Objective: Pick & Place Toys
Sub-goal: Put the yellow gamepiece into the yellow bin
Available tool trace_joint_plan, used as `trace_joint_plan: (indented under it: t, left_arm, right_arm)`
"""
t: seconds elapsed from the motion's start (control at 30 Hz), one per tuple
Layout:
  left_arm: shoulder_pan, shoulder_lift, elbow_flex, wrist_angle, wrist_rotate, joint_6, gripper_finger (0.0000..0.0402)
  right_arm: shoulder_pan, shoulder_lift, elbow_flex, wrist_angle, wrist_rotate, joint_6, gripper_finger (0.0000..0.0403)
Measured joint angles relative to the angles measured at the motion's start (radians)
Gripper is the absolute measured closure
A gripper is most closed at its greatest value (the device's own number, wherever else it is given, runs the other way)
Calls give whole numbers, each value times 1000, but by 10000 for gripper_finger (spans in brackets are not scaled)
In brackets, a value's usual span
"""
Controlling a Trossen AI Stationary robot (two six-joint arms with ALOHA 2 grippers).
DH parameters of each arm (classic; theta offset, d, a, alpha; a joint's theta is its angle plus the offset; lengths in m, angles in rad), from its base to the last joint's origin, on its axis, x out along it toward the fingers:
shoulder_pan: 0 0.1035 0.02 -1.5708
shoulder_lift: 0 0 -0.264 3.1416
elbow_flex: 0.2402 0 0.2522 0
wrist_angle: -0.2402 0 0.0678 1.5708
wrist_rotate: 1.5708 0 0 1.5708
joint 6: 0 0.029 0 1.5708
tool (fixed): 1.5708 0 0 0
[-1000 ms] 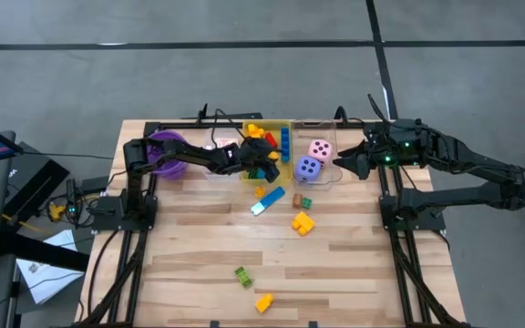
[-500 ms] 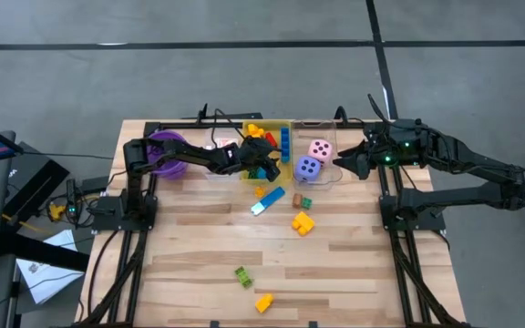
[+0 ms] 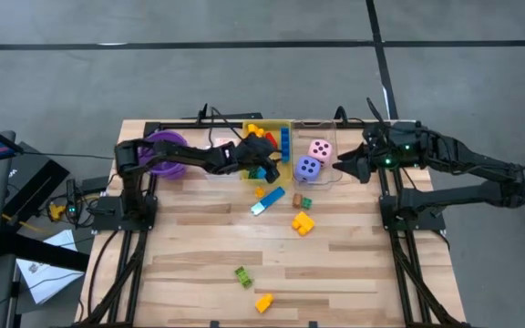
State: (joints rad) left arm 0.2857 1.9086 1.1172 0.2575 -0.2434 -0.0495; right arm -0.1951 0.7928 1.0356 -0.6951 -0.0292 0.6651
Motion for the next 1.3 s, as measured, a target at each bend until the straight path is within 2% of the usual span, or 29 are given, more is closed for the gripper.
trace_joint_plan:
  t: [0.13, 0.27, 0.43, 0.53, 0.73, 0.87, 1.07, 1.3]
  left_arm:
    - [-25, -93, 1, -16, 66, 67, 176]
    - [-48, -221, 8, -82, 151, 68, 128]
    - [-102, -372, 76, -109, 178, 91, 67]
    - [-131, -409, 131, -134, 171, 121, 37]
    - [-179, -414, 262, -261, 134, 127, 4]
    - [-207, -388, 301, -272, 96, 149, 5]
    - [-235, -318, 344, -267, 90, 150, 3]
    - [-266, -221, 415, -278, 91, 150, 6]
  right_arm:
    - [24, 0, 0, 0, 0, -1, 137]
    - [37, 0, 0, -1, 1, -3, 137]
    - [50, 0, 0, -3, 0, -8, 137]
    - [59, 0, 0, -3, 0, -11, 137]
    - [72, 0, 0, -4, -1, -11, 137]
    - [82, 0, 0, -3, -4, -15, 137]
    - [119, -2, 0, 12, -4, -13, 137]
    - [172, -36, 0, 134, -4, -16, 137]
